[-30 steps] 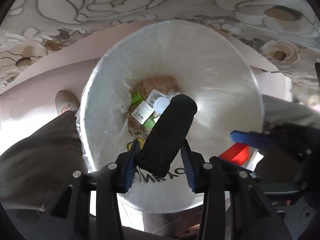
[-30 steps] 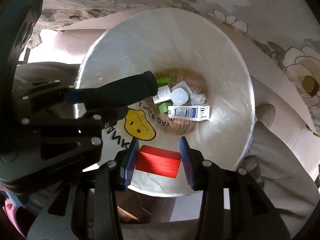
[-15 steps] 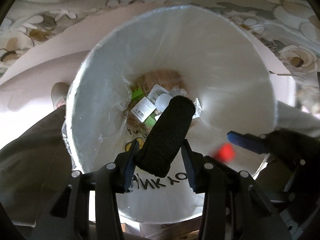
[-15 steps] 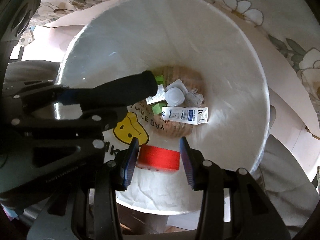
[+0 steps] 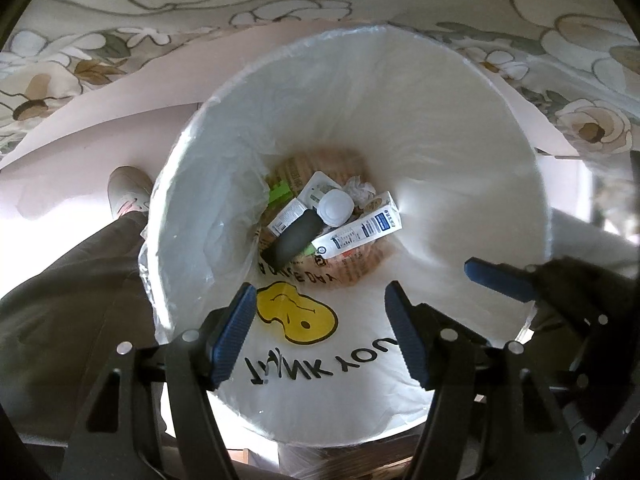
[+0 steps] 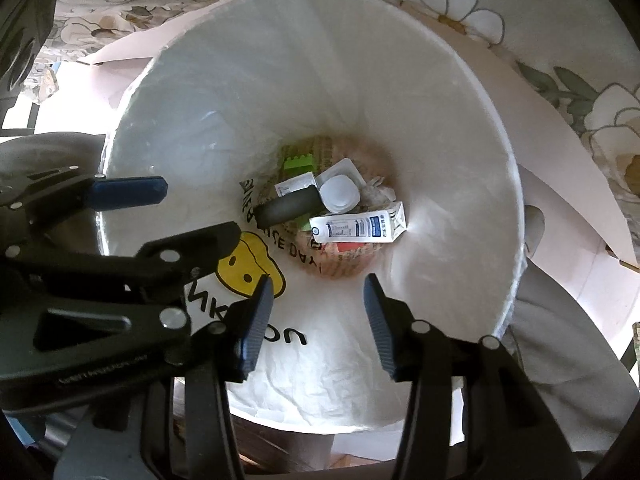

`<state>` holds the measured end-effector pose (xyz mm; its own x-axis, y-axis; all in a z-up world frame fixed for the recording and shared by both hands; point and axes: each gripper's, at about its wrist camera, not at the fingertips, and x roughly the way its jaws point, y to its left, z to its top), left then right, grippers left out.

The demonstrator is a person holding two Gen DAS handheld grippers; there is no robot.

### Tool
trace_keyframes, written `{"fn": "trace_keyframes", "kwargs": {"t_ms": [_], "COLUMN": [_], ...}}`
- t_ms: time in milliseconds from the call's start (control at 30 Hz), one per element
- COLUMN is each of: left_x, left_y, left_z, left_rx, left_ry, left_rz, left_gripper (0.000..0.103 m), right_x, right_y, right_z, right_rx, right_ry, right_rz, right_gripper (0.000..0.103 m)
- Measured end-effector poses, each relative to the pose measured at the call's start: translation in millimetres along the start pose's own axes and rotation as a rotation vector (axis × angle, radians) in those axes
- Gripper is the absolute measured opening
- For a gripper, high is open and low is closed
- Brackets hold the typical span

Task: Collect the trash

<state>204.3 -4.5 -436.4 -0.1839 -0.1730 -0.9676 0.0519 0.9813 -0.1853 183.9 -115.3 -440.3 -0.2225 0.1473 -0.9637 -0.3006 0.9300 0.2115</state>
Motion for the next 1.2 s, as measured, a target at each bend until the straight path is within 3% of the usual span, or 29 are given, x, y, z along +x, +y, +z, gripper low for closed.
{"fn": "trace_keyframes", "kwargs": {"t_ms": [367,600,900,1033,1200], "left_x": [-18,-65,-193,-235,-272], "left_y": [3,0,-12,-19,-30], "left_z": [-8,-24,-68,-89,-120], "left_rx": [-0.002,0.036,0.094,0.102,0.128], "left_ry": [-0.065,-0.169,-0.454,-0.558,-0.669], "left_rz": [0.018,0.021,0.028,0.043,0.099], "left_gripper": [0.069,0.069,0.069,0.076,0.079], "right_x": [-13,-53,-150,-203,-261], "right_y": [4,9,24,39,51], "right_z": [-10,-20,-46,-69,-102], "right_rx": [-0.016,-0.038,-0.085,-0.126,-0.155], "right_ry": [-0.029,-0.102,-0.283,-0.398,-0.547], "right_rz": [-0.028,-0.019,0.0,-0.019,-0.032], "right_gripper": [0.048,0.048,0.048,0.059,0.06]}}
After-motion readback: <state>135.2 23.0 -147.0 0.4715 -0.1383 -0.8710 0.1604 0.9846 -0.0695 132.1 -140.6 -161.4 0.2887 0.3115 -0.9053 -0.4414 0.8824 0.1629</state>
